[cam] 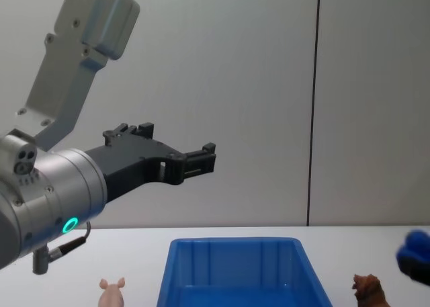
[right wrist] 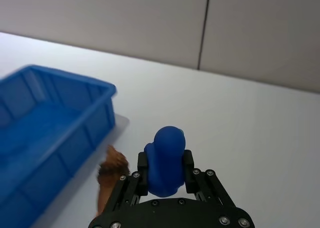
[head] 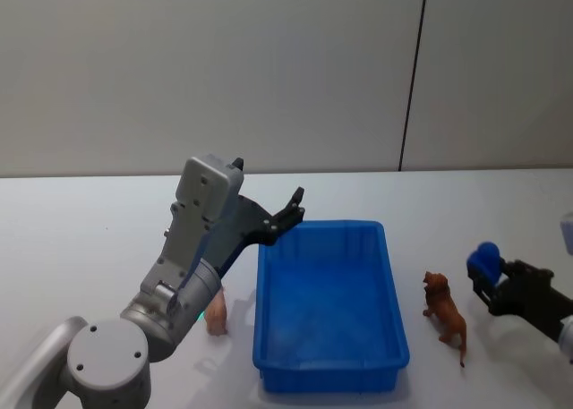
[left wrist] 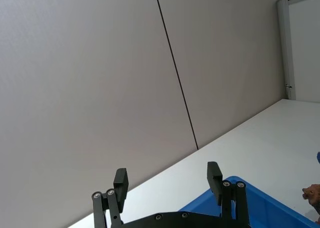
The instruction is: Pick up the two dolls from the table and place them into the box.
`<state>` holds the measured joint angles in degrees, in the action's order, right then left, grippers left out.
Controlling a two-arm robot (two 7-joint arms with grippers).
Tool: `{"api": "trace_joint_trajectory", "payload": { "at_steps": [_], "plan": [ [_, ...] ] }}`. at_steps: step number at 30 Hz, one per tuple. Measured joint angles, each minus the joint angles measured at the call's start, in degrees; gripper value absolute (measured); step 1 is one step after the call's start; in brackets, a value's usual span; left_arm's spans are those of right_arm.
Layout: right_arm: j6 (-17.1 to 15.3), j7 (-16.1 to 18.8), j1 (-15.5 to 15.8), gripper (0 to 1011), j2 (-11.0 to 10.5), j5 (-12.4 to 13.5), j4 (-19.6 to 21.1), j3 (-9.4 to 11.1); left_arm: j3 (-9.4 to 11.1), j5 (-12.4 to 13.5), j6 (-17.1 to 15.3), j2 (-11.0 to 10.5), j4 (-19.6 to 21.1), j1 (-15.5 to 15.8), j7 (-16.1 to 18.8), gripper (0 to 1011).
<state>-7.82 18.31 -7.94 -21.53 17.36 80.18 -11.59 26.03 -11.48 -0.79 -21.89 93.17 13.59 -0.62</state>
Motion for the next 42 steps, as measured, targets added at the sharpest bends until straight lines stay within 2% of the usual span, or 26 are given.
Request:
{"api": "trace_joint_trajectory", "payload": {
  "at_steps": [6,15,20,27,29,30,31,34,38,39,41,42],
  "plan": [
    [0.73,2.31,-0.19,352,0.28,0.36,2.8,-0.45,0.0,0.0,0.0,0.0,0.0,0.0,0.0,1001],
    [0.14,6.06,-0.57,298,1.41,0.47,5.82,-1.96,0.0,0.0,0.0,0.0,0.0,0.0,0.0,1001],
    [-1.09,8.86,-0.93,272,2.93,-0.44,7.14,-3.91,0.0,0.0,0.0,0.0,0.0,0.0,0.0,1001],
    [-2.63,11.09,-1.26,233,4.61,-1.89,7.51,-6.11,0.0,0.0,0.0,0.0,0.0,0.0,0.0,1001],
    [-2.94,11.43,-1.3,306,4.86,-2.2,7.51,-6.45,0.0,0.0,0.0,0.0,0.0,0.0,0.0,1001],
    [-3.13,11.63,-1.35,306,5.07,-2.4,7.51,-6.72,0.0,0.0,0.0,0.0,0.0,0.0,0.0,1001],
    [-3.38,11.82,-1.43,376,5.32,-2.67,7.51,-7.02,0.0,0.0,0.0,0.0,0.0,0.0,0.0,1001],
    [-3.78,12.13,-1.6,450,5.85,-3.15,7.35,-7.66,0.0,0.0,0.0,0.0,0.0,0.0,0.0,1001],
    [-4.16,12.26,-1.86,624,6.36,-3.73,7.06,-8.23,0.0,0.0,0.0,0.0,0.0,0.0,0.0,1001],
    [-4.19,12.27,-1.92,624,6.44,-3.79,7.0,-8.33,0.0,0.0,0.0,0.0,0.0,0.0,0.0,1001],
    [-4.22,12.27,-1.97,705,6.52,-3.87,6.95,-8.41,0.0,0.0,0.0,0.0,0.0,0.0,0.0,1001],
    [-4.23,12.26,-1.99,705,6.54,-3.93,6.92,-8.45,0.0,0.0,0.0,0.0,0.0,0.0,0.0,1001]
  ]
}}
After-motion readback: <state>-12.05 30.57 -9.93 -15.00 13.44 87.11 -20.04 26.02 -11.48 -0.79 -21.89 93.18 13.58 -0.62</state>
